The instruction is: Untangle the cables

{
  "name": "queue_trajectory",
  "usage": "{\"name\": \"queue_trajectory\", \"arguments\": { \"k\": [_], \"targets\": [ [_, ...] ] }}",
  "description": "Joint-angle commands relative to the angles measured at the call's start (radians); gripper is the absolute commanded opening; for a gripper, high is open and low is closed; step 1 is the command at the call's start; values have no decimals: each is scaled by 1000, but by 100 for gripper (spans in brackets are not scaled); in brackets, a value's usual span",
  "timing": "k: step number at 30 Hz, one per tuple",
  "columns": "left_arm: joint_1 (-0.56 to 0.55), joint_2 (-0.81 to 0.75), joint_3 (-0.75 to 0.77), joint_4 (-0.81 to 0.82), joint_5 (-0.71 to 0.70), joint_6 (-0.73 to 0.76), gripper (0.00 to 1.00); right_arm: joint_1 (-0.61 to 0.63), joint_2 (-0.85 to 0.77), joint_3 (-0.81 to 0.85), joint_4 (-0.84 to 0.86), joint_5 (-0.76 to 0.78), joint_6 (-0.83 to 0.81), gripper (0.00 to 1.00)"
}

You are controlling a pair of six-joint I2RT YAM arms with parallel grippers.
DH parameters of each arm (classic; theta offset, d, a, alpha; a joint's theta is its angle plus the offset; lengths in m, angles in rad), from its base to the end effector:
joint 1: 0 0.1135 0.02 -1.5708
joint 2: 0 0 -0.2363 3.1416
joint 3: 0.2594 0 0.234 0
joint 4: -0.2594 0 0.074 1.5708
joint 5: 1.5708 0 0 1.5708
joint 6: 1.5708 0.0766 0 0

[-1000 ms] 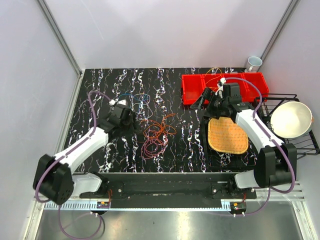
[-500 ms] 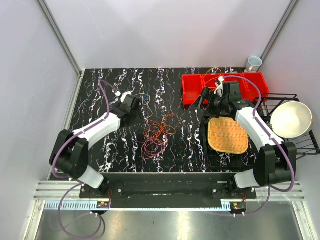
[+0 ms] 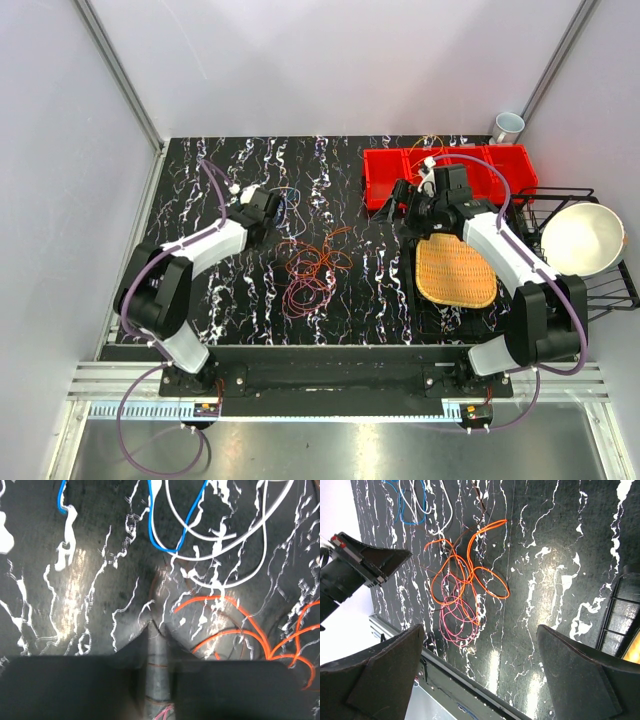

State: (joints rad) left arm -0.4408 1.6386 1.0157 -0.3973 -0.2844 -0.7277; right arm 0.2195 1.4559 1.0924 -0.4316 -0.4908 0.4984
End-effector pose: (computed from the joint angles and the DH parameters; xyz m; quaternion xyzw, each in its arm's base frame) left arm 0.3093 -0.1222 0.1403 -0.1743 0.9373 -0.0347 0.2997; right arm 0.3091 0.1060 0.2229 0.0338 0.9020 0.3394 0.2645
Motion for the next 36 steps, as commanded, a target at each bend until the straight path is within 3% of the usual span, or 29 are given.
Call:
{"name": "queue_trajectory", "arguments": {
  "k": [1, 10, 16, 20, 23, 36],
  "targets": [
    [5, 20, 70, 72, 4, 27, 0, 20, 3, 43, 28, -6, 6, 100],
    [2, -154, 116, -6, -12, 94, 0, 37, -26, 60, 28, -3, 25, 100],
    [-25, -316, 329, -80, 31, 276, 0, 57, -45, 78, 60, -29, 38, 100],
    [-36, -365, 550, -129, 45, 393, 0, 57, -86, 49, 161, -159, 95, 100],
    [-35, -387, 613, -150, 99, 432, 0, 57, -135, 12, 257, -213, 133, 100],
    [-36, -461, 511, -189, 456, 461, 0, 87, -256, -42, 504, -365, 151, 100]
  ]
}}
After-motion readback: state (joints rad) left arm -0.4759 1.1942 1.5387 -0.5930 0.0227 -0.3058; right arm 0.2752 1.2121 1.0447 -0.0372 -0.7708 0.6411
